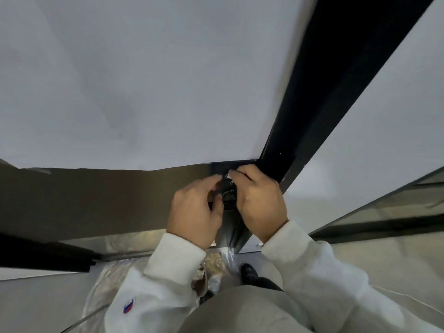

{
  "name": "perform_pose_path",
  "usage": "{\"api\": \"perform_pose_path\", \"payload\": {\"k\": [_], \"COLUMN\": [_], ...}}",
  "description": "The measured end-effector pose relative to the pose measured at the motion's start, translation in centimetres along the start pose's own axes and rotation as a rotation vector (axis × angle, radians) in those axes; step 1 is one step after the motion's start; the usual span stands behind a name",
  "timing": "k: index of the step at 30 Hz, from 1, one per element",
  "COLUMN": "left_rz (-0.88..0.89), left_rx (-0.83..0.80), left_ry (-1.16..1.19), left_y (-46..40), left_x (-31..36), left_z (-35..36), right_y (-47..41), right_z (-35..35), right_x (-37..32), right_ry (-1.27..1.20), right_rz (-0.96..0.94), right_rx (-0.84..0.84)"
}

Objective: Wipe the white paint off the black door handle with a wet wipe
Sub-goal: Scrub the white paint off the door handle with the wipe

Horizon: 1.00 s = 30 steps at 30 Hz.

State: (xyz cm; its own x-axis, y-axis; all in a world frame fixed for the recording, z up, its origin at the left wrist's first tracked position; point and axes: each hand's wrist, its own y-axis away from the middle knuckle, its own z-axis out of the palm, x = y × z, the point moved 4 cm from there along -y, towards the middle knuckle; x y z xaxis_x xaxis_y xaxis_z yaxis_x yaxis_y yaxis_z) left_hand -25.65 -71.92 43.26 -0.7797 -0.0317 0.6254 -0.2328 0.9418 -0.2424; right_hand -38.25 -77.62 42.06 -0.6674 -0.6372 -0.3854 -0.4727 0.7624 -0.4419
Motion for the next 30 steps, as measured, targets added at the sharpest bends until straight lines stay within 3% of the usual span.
{"api": "perform_pose_path", "payload": {"k": [2,4,9,17,27,30], "left_rz": [0.044,0.069,0.08,0.102,-0.043,-0.077], "left_rx": [0.033,0.057,0.101,0.209,0.188,0.166], "left_ry": [0.037,0.067,0.033,0.081,-0.021,0.06], "left_y": [-0.6,-1.0,-1.3,-0.5,-0.2,-0.1], "left_x": [0.8,1.1,1.1,1.3,-0.2,-0.4], "left_z": [0.5,1.1,2.6,1.4,-1.4,-1.9], "right_y": [0.0,0.6,2.4,2.8,1.5,1.3], "right_z": [-0.2,-0.7,-1.6,-4.0,-3.3,-3.0], "right_x": [-0.4,-0.2,0.7,0.3,-1.0,-0.9], "right_ry": [-0.144,-0.253,-0.255,-0.246,-0.447,-0.478], "right_rz": [-0.054,0.012,0.111,-0.038,0.017,0.036], "right_rx": [0.032,0.122,0.26,0.291,0.172,0.183]}}
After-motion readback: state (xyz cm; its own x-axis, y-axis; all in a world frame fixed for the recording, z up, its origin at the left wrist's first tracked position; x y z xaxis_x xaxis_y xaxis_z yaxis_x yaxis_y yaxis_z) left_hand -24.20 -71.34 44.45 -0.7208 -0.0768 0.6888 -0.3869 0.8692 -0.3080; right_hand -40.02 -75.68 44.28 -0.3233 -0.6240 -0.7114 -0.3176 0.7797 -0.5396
